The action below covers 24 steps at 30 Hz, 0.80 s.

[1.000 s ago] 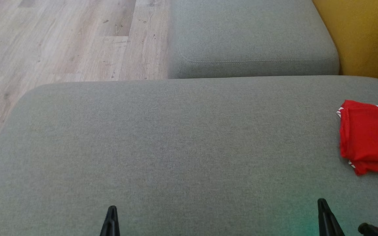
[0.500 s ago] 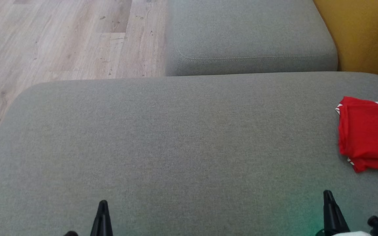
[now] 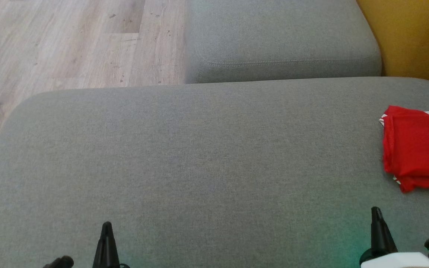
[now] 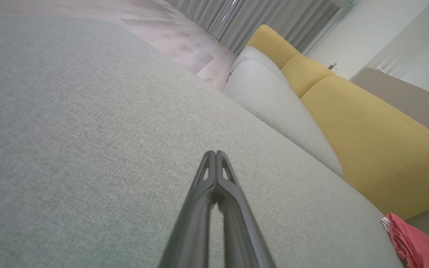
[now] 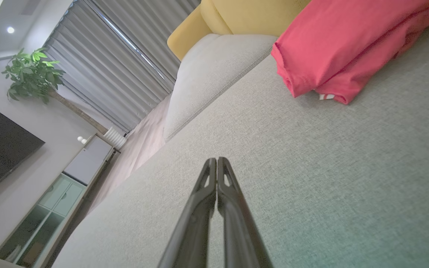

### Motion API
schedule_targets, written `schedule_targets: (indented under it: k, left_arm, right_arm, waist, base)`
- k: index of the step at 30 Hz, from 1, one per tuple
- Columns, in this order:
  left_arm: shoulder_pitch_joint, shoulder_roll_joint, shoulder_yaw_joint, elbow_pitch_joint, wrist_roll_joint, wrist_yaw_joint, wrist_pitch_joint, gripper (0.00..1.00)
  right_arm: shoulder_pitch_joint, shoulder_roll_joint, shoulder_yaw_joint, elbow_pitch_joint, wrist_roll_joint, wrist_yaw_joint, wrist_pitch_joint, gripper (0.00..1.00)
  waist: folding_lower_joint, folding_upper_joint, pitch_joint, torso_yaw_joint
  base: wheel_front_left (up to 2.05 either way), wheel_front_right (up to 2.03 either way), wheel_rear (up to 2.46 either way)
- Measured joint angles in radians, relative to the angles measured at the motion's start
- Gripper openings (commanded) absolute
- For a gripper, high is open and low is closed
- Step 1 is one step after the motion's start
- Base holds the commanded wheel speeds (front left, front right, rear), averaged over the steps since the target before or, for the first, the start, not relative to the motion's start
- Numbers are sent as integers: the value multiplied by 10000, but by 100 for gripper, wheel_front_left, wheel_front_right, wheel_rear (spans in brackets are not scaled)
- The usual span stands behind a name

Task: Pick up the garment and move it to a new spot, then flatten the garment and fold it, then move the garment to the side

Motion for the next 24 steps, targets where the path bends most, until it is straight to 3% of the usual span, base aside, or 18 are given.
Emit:
schedule_targets:
  k: [24]
  left_arm:
    - [-667, 13, 669, 278, -2811, -454, 665, 0]
  right_arm:
    - [-610, -10, -276, 67, 2736, -2, 606, 0]
  waist:
    - [0, 0, 233, -169]
  base:
    - [0, 0, 0]
